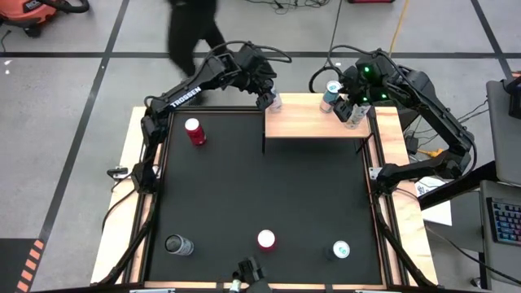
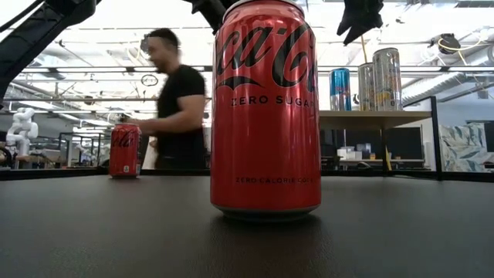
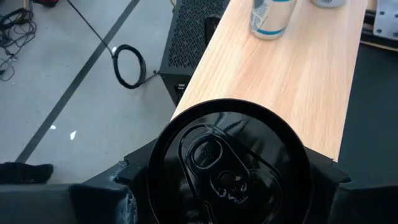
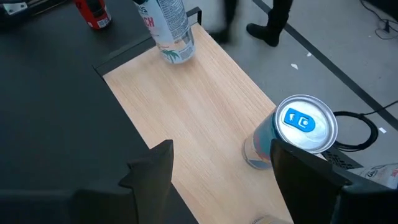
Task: Place canned beverage on shelf
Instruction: Put the top white-pink soda can on the shelf
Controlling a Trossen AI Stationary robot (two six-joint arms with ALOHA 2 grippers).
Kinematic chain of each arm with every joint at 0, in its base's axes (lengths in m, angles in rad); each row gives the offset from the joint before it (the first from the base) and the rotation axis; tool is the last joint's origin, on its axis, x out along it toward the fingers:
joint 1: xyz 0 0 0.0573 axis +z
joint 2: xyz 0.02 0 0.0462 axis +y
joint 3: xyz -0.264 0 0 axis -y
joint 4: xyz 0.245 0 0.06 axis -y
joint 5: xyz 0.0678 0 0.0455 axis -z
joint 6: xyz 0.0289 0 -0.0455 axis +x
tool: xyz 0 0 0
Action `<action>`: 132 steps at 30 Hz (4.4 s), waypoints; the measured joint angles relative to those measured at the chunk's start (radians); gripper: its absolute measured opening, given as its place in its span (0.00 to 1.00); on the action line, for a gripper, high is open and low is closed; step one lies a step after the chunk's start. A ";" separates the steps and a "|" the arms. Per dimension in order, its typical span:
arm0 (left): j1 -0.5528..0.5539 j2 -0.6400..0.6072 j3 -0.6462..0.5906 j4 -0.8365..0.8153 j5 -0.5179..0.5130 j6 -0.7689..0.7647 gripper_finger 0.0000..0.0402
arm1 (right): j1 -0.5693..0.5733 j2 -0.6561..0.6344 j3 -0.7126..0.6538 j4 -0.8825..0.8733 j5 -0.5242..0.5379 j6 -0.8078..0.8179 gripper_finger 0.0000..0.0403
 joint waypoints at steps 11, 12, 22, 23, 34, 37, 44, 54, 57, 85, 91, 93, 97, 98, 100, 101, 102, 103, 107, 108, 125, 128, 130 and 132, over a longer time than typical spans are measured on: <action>0.001 -0.001 0.001 0.012 0.006 0.046 0.73 | 0.000 0.000 0.000 -0.006 0.000 0.000 0.62; 0.000 -0.002 0.001 0.012 0.006 0.047 0.74 | 0.000 0.000 0.000 -0.006 0.000 0.000 0.62; -0.004 -0.002 0.001 0.040 0.007 0.045 0.74 | 0.000 0.000 0.000 -0.006 0.000 -0.001 0.62; -0.006 -0.002 0.001 0.071 0.007 0.044 0.74 | 0.000 0.000 0.000 -0.006 0.000 -0.002 0.62; -0.024 -0.002 0.001 0.134 0.007 0.046 0.74 | 0.000 0.000 0.000 -0.006 0.000 -0.002 0.62; -0.025 -0.003 0.002 0.116 0.007 0.048 0.74 | 0.000 0.000 0.000 -0.006 0.000 -0.002 0.62; -0.027 -0.032 0.031 0.097 -0.011 0.055 0.74 | 0.000 0.000 0.000 -0.006 0.000 0.000 0.62; -0.024 -0.092 0.043 -0.027 -0.028 0.086 0.74 | 0.000 0.000 0.000 -0.021 -0.001 0.000 0.62; -0.024 -0.090 0.042 -0.120 -0.121 0.127 0.74 | 0.000 0.000 0.000 -0.026 -0.001 0.004 0.62; -0.009 -0.019 -0.016 -0.006 -0.231 0.114 0.41 | 0.000 0.000 0.000 -0.029 -0.001 0.001 0.62; -0.010 -0.002 -0.016 0.044 -0.231 0.113 0.38 | 0.000 0.000 0.000 -0.029 -0.001 0.000 0.62; -0.010 -0.001 -0.016 0.060 -0.231 0.102 0.38 | 0.000 0.000 0.000 -0.029 -0.001 0.000 0.62; -0.010 0.014 -0.016 0.075 -0.229 0.095 0.38 | 0.000 0.000 0.000 -0.028 -0.001 0.000 0.62; -0.010 0.017 -0.016 0.072 -0.224 0.095 0.38 | 0.000 0.000 0.000 -0.028 -0.001 -0.001 0.62; -0.010 0.029 -0.016 0.080 -0.221 0.096 0.38 | 0.000 0.000 0.000 -0.028 -0.001 -0.002 0.62; -0.010 0.033 -0.016 0.090 -0.217 0.095 0.38 | 0.000 0.000 0.000 -0.028 -0.001 -0.003 0.62; -0.010 0.036 -0.016 0.090 -0.209 0.095 0.38 | 0.000 0.000 0.000 -0.028 -0.001 -0.003 0.62; -0.011 0.042 -0.016 0.089 -0.203 0.095 0.38 | 0.000 0.000 0.000 -0.028 -0.001 -0.003 0.62; -0.024 0.064 -0.017 0.113 -0.189 0.073 0.38 | 0.000 0.000 0.000 -0.028 -0.001 -0.008 0.62; -0.028 0.071 -0.017 0.121 -0.186 0.072 0.38 | 0.000 0.000 0.000 -0.028 -0.001 -0.008 0.62; -0.066 0.072 -0.017 0.237 -0.122 0.068 0.38 | 0.000 0.000 0.000 -0.028 -0.001 -0.008 0.62; -0.066 0.072 -0.017 0.236 -0.122 0.066 0.38 | 0.000 0.000 0.000 -0.028 -0.001 -0.008 0.62; -0.066 0.071 -0.017 0.233 -0.122 0.064 0.38 | 0.000 0.000 0.000 -0.028 -0.001 -0.008 0.62; -0.065 0.071 -0.017 0.234 -0.120 0.044 0.38 | 0.000 0.000 0.000 -0.028 -0.001 -0.008 0.62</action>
